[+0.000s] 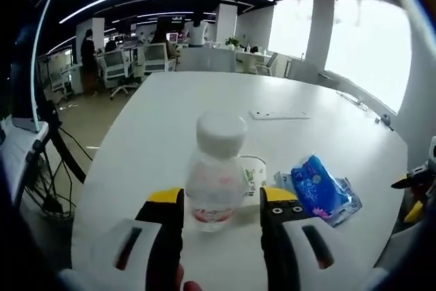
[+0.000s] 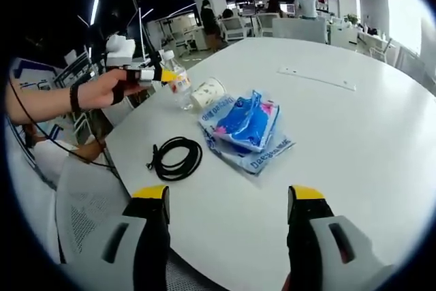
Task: Arrange the tabletop items into an orderly group along one side of the table until the central work area is clear of visible clutter.
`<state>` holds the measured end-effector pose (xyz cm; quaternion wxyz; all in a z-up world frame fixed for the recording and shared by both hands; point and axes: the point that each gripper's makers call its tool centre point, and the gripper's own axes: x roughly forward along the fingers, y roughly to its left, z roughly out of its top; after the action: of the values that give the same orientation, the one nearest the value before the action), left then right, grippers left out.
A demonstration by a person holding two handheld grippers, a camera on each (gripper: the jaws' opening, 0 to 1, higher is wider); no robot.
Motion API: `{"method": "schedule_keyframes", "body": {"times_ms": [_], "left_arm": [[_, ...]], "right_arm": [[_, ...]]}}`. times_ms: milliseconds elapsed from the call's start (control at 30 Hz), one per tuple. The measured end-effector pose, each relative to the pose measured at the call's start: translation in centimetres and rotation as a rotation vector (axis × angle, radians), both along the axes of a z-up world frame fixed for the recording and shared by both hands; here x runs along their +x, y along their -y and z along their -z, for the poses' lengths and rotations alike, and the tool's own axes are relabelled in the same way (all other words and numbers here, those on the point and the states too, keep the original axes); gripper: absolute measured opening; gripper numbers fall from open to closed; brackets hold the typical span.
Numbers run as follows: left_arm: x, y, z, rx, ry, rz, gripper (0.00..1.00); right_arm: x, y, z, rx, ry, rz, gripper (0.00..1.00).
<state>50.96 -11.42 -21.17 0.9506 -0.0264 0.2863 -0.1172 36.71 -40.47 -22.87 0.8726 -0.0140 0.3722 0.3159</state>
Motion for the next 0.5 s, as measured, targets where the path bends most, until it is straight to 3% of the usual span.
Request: {"method": "schedule_keyframes", "body": {"times_ms": [500], "left_arm": [[-6.0,-2.2,-0.2,0.006,0.010,-0.032,0.44]], "right_arm": [[-0.2,-0.3,1.1,0.081,-0.003,0.041,0.69]]}}
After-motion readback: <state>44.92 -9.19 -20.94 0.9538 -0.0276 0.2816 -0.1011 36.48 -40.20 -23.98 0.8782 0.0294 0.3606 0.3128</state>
